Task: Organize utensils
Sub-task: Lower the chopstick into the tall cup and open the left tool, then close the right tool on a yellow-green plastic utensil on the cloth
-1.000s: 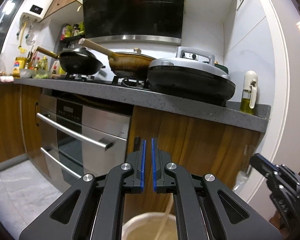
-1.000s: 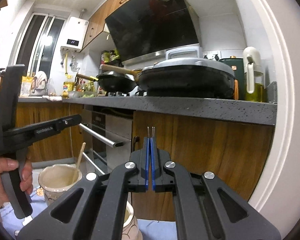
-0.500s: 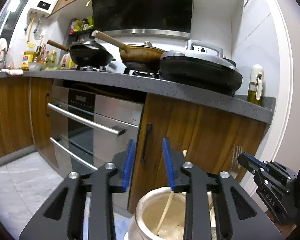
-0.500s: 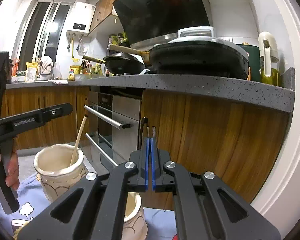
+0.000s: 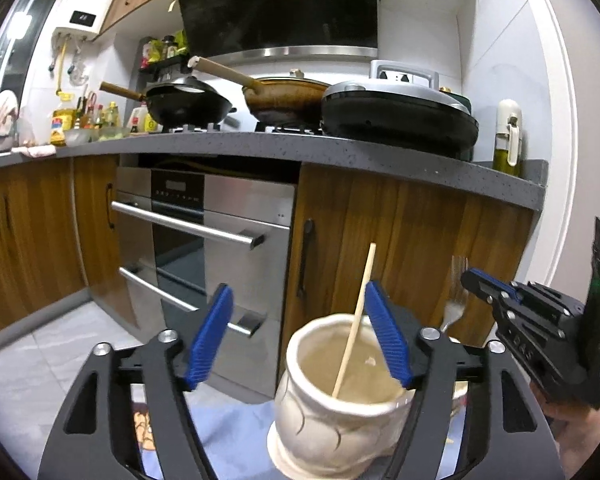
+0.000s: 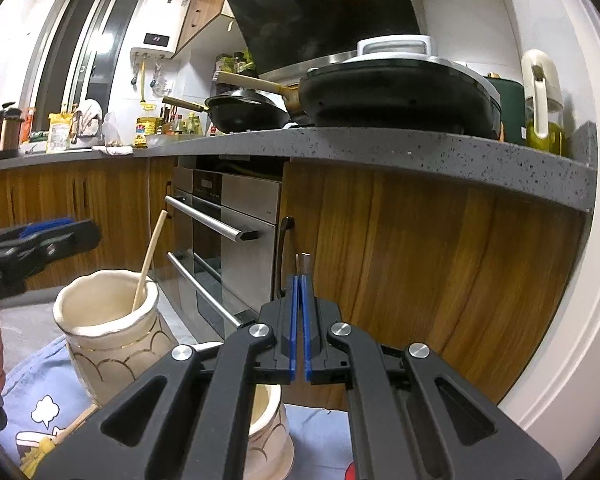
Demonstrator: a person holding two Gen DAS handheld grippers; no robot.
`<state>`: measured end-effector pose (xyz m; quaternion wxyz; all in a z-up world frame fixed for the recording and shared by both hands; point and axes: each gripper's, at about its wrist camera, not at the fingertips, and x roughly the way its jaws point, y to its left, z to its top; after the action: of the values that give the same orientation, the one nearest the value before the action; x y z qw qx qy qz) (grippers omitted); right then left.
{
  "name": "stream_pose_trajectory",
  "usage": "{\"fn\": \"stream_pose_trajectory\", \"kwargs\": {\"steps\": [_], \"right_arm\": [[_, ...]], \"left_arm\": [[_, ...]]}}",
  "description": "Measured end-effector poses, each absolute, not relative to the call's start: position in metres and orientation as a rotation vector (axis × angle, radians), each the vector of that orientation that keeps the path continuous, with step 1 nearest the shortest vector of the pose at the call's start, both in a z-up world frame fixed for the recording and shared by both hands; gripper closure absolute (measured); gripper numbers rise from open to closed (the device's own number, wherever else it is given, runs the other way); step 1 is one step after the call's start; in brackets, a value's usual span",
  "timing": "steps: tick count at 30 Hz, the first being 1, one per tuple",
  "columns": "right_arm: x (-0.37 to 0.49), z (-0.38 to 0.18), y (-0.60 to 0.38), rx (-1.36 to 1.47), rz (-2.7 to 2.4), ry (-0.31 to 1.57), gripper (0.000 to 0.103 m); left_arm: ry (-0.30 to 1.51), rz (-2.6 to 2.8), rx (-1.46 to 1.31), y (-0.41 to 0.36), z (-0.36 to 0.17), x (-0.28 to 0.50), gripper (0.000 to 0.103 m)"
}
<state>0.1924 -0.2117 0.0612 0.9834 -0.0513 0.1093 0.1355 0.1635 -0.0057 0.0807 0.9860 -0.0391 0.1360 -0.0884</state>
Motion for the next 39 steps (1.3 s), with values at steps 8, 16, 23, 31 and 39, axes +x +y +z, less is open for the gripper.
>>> {"fn": "stream_pose_trajectory", "kwargs": {"steps": [8,16,23,31,39], "right_arm": [[0.18,0.064,-0.222,-0.046,0.274,0.182,0.032],[0.151,0.068,-0.229,0.003,0.257,0.164,0.005],[0.129,0.061,-0.215,-0.037,0.249,0.225,0.005],[0.114,0.035,-0.204,0.033,0.363,0.403,0.005],[0.084,0.002,-0.168,-0.066,0.475,0.563,0.005]], "left_arm": [[0.282,-0.105,-0.111,0.014,0.065,0.146,0.017],[0.321,-0.065,-0.181,0.033,0.046,0.103,0.008],[0.408,-0.045,-0.184,0.038,0.019,0.081,0.007],[0.512,0.014,-0.062,0.029,-0.003,0.07,0.007],[0.552,-0.01,-0.14,0.051,-0.004,0.069,0.007]]}}
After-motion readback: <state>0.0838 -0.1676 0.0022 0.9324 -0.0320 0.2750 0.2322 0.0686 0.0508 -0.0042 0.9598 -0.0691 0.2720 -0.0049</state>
